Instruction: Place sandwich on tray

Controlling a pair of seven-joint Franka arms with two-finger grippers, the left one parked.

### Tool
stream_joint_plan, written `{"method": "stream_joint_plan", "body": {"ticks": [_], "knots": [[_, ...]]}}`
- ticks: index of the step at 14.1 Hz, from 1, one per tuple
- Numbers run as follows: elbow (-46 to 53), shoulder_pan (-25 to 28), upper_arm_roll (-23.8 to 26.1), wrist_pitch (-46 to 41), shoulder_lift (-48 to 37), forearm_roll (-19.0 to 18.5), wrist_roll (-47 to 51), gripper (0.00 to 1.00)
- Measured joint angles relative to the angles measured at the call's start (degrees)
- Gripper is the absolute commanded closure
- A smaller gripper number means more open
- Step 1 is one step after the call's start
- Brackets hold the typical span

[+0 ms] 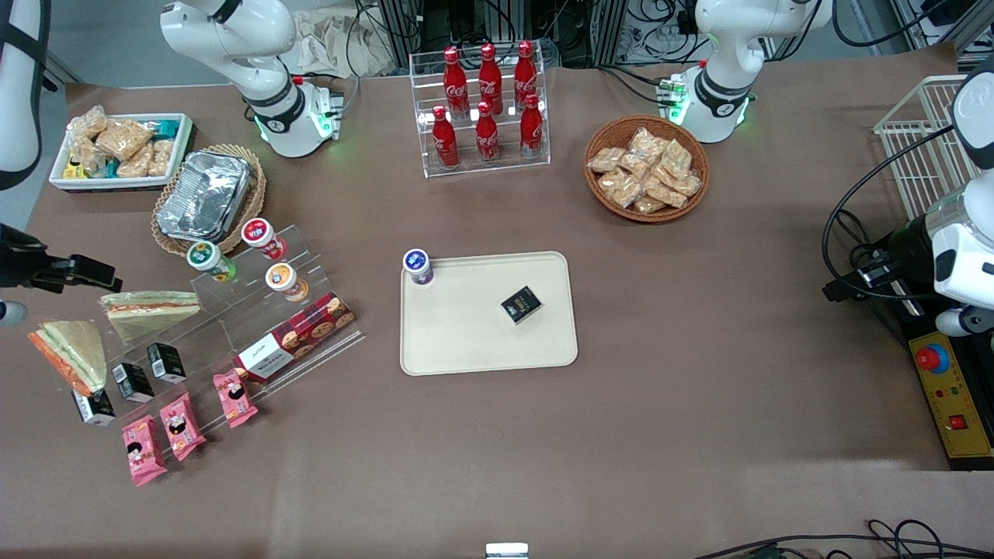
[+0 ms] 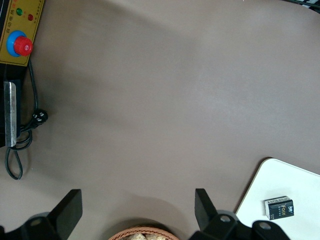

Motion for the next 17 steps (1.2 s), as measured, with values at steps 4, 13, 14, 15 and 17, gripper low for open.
{"method": "stream_joint_plan", "body": {"ticks": [4,13,14,15,17], "knots": [[0.01,-2.40,-4.77,2.91,2.74,0.00,-17.96,0.00],[4.82,-8.60,-5.78,13.38,13.45,0.10,-38.16,0.00],[6.11,-9.16,-5.78,13.48,15.27,0.34,-38.56,0.00],[7.06,-9.37,-5.76,13.52,16.76,0.88,-38.63,0.00],[7.78,-9.36,-5.57,13.52,18.31,3.09,-38.63,0.00]]}}
